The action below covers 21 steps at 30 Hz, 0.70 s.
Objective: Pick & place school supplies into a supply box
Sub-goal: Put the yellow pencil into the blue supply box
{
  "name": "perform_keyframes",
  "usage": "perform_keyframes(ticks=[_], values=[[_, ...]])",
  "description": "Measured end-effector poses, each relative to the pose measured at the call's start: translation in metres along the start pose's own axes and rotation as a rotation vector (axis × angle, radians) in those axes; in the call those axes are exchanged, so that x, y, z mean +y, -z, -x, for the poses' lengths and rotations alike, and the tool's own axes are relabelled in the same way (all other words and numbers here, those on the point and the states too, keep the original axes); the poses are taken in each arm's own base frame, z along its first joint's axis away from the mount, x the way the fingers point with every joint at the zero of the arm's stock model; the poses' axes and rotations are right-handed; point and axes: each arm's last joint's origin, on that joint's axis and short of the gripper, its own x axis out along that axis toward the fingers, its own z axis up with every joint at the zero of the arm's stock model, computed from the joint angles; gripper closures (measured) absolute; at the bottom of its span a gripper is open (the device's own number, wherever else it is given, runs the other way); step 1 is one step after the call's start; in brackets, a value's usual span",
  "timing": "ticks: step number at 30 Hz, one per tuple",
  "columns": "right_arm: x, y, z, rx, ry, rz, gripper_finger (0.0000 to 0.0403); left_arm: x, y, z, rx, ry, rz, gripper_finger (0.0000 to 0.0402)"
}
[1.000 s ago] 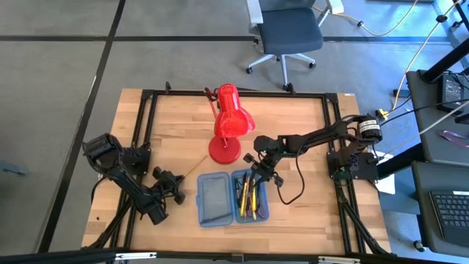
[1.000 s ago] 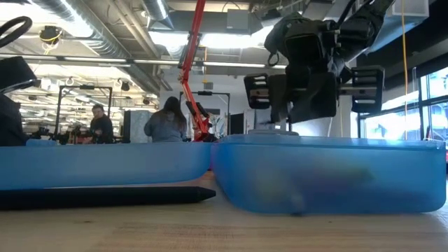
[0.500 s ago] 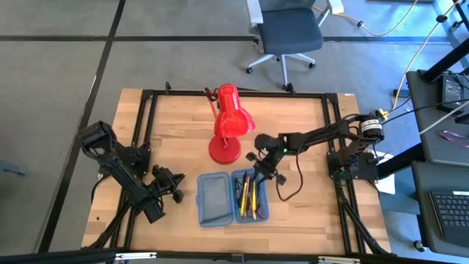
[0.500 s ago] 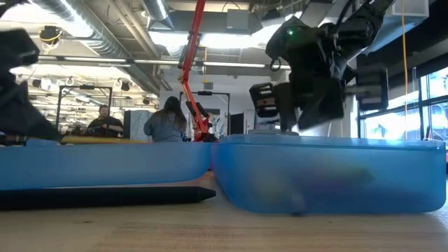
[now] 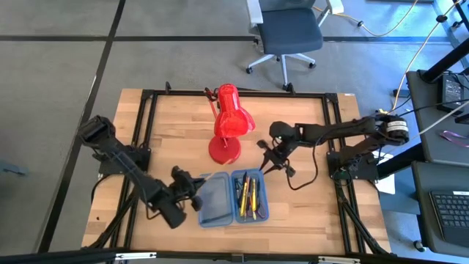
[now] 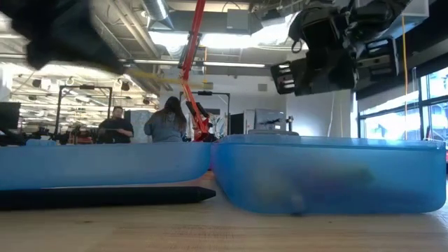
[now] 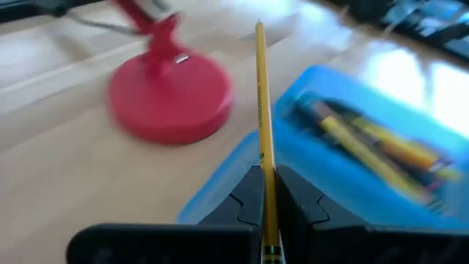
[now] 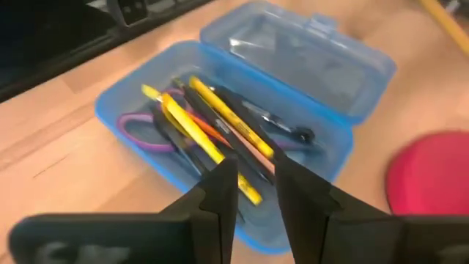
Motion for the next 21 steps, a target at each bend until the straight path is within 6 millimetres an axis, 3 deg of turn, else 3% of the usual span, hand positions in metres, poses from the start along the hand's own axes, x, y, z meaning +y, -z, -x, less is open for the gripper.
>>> perform_keyframes(ticks=[9,14,21], values=[[0.026,0.015,0.019,0.106,0.086,-0.086,0.0306,-0.049,-0.031,-0.031,-0.130,0.217,0.085,0.0393],[0.050,0.024,0.035,0.050,0.126,-0.152,0.0306,-0.073,-0.017,-0.051,-0.205,0.265,0.060,0.0393],[0.084,0.034,0.056,-0.057,0.163,-0.276,0.0306,-0.120,0.002,-0.053,-0.278,0.219,0.121,0.0393]])
